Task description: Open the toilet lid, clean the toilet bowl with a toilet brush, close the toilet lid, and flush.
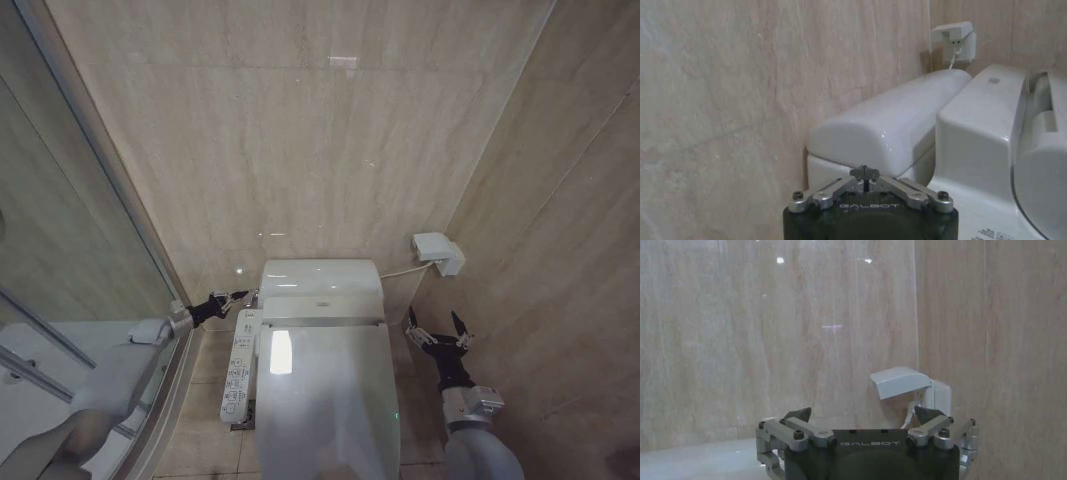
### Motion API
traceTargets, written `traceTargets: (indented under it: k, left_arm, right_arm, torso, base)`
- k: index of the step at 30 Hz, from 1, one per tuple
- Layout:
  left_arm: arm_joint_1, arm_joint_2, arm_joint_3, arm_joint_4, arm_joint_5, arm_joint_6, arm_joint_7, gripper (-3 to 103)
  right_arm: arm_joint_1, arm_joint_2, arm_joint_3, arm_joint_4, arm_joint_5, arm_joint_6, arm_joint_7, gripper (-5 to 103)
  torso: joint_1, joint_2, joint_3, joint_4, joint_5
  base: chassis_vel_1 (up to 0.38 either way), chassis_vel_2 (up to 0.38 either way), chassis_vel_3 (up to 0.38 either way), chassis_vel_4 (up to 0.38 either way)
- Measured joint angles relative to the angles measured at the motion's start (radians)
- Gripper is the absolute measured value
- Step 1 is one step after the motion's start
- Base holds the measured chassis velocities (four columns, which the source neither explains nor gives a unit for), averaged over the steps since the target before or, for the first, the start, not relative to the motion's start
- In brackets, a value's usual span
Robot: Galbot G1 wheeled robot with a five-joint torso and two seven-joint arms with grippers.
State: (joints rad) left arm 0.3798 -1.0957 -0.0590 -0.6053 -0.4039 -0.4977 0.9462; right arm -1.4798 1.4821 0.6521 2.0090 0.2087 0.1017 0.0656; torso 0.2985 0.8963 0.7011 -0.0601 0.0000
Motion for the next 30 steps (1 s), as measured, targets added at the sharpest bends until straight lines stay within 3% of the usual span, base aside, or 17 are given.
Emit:
traceTargets:
  k: [13, 30]
  left_arm:
    - [-0.052, -0.063, -0.011, 0.14, 0.027, 0.001, 0.043, 0]
    - [-0.058, -0.053, -0.051, 0.185, 0.064, 0.013, 0.037, 0]
  right_arm:
    - [0.0, 0.0, 0.0, 0.0, 0.0, 0.0, 0.0, 100]
    - [0.0, 0.0, 0.0, 0.0, 0.0, 0.0, 0.0, 100]
  torso:
    - [0.0, 0.0, 0.0, 0.0002, 0.0]
    - [0.0, 0.0, 0.0, 0.0002, 0.0]
  base:
    - [0.0, 0.0, 0.0, 0.0]
    - [0.0, 0.0, 0.0, 0.0]
